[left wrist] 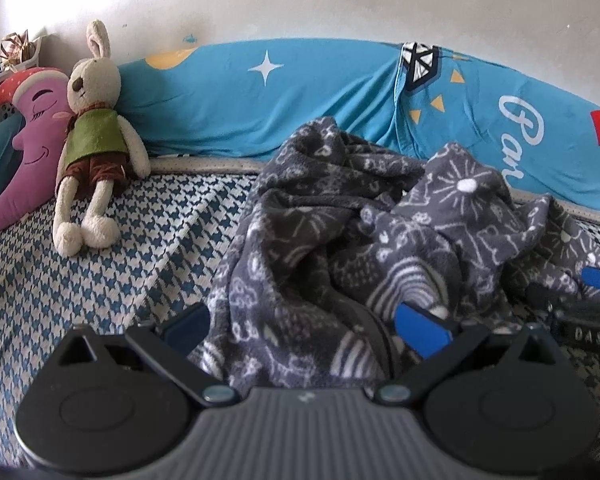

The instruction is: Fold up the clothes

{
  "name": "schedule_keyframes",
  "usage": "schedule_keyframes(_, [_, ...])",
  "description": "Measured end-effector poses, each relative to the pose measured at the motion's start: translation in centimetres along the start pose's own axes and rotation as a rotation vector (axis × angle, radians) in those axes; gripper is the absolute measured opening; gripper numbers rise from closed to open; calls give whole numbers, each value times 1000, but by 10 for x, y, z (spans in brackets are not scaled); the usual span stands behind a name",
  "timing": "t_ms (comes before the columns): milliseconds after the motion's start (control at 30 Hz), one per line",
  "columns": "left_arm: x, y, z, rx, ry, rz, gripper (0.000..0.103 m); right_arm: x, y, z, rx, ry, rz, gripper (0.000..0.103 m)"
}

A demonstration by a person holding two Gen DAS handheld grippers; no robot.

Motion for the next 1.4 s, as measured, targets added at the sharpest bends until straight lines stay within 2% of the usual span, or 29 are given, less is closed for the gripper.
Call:
schedule_keyframes(67, [0,1,-1,-8,3,0,103,-1,4,1,-6,2,-1,77])
schedule_keyframes(167, [0,2,-2,-17,11,-1,103,-6,10,2,-24,3,6,59])
schedule_keyframes(200, [1,3,-3,-18,14,-1,103,-7,13,2,-37,14,10,50])
schedule_keyframes(267, [0,3,-3,-22,15,-4,103,-6,18,1,-52,54,24,39])
schedule_keyframes(333, [0,3,-4,-25,15,-4,103,-4,18,2,-44,83,19,17])
schedule_keyframes(533, [-1,2,-3,-24,13,-7,103,14,-4,23,77,151,-127,15])
schedule_keyframes(667, [-2,2,-3,-23,13,-6,103,28,-18,32,119,197,-225,15])
schedule_keyframes(767, [-2,3,-3,-22,13,-5,103,31,-21,33,104,213,-219,17])
schedule_keyframes(833, [-3,3,-3,-22,13,-4,103,32,-24,32,87,235,-206,32])
schedule_keyframes(933, [-3,3,-2,-21,13,-3,103,32,-33,33,87,250,-235,46])
schedule_keyframes(1033, [-4,3,-2,-20,12,-2,103,33,-40,34,100,291,-164,46])
schedule_keyframes(1133, [-5,2,-1,-18,9,-4,103,31,-40,33,100,376,-5,46])
schedule_keyframes(1200, [-5,2,-2,-19,12,-4,103,28,-36,32,93,412,61,47])
schedule_keyframes(1300, [-5,2,-3,-18,19,-4,103,22,-23,29,63,440,106,50])
schedule_keyframes(1400, [-6,1,-4,-19,22,-6,103,20,-14,24,37,468,115,54])
Point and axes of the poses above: each gripper's, at about its wrist camera, not at the fingertips, and y roughly the way its jaws point, x to its right, z to its top, the point moved 2 cm from there along y, roughly the way its jaws point, and after that the axes turned 8 degrees about x, right-handed, at the moved point
